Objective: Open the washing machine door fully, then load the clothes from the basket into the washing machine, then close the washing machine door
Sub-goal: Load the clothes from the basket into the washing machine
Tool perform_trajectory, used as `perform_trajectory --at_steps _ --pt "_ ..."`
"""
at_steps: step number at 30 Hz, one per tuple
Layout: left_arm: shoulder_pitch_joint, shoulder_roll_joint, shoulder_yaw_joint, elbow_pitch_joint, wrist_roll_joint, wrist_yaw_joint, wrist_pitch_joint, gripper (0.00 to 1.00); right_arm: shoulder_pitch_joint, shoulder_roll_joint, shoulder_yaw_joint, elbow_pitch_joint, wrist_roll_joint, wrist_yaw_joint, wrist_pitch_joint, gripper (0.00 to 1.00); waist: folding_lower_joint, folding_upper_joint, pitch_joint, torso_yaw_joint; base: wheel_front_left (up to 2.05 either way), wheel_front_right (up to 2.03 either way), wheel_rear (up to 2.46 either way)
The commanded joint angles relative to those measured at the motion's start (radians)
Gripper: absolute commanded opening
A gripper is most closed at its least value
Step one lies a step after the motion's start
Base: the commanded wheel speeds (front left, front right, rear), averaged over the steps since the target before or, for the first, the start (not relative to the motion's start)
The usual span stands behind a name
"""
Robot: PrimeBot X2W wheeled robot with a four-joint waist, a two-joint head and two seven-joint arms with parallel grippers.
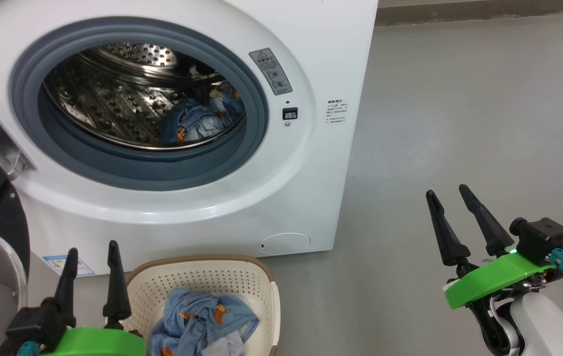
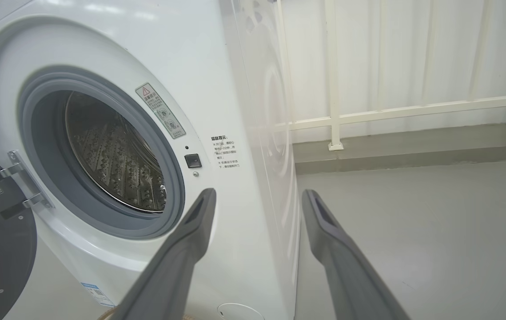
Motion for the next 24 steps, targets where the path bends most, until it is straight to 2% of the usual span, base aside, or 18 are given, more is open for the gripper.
perform_trajectory --at_steps 1,24 --pt "-0.005 0.011 0.025 -0.033 0.005 0.010 -0.003 1.00 0.006 -0.015 0.011 -0.025 -0.012 0.004 -0.009 1.00 0.0000 0.0000 -0.001 0.001 0.00 0.00 0.00" --pt "-0.014 0.016 0.023 -0.017 -0.005 0.008 -0.006 1.00 -0.002 -0.019 0.008 -0.015 -0.015 0.004 -0.009 1.00 0.0000 0.0000 0.005 -0.009 0.00 0.00 0.00"
